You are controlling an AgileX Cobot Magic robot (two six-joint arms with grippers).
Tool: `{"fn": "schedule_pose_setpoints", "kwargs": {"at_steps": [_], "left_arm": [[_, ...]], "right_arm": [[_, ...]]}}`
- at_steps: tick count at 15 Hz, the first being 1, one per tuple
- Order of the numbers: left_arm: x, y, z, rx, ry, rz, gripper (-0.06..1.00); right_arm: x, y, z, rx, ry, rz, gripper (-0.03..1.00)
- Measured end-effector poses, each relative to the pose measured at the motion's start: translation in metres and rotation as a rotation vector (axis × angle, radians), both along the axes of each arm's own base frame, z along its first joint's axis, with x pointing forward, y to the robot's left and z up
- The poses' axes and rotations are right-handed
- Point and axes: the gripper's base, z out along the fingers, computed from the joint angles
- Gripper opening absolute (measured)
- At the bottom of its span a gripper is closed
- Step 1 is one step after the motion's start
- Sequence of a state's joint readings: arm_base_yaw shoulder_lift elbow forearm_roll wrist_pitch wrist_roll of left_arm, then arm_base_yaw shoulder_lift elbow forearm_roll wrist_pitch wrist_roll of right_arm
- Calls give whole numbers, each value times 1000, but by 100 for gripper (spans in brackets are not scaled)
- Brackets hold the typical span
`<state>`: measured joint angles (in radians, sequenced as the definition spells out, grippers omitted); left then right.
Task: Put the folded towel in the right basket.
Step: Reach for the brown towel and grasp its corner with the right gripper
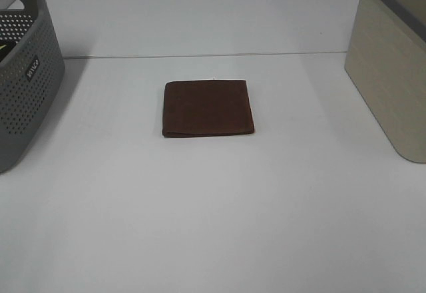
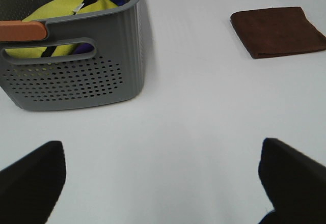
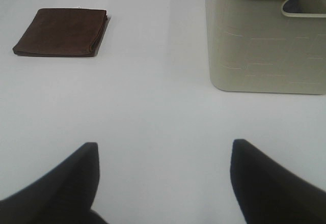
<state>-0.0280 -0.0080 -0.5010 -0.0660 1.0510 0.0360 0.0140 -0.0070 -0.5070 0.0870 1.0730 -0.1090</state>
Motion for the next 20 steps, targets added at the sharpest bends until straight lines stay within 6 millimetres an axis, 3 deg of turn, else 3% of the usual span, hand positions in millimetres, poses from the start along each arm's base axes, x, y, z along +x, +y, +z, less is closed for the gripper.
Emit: {"fn": "schedule_pose_setpoints", "kwargs": {"at_steps": [20], "left_arm": [[0,0,0,0,0,0,98]], "right_arm": [[0,0,0,0,0,0,69]]}}
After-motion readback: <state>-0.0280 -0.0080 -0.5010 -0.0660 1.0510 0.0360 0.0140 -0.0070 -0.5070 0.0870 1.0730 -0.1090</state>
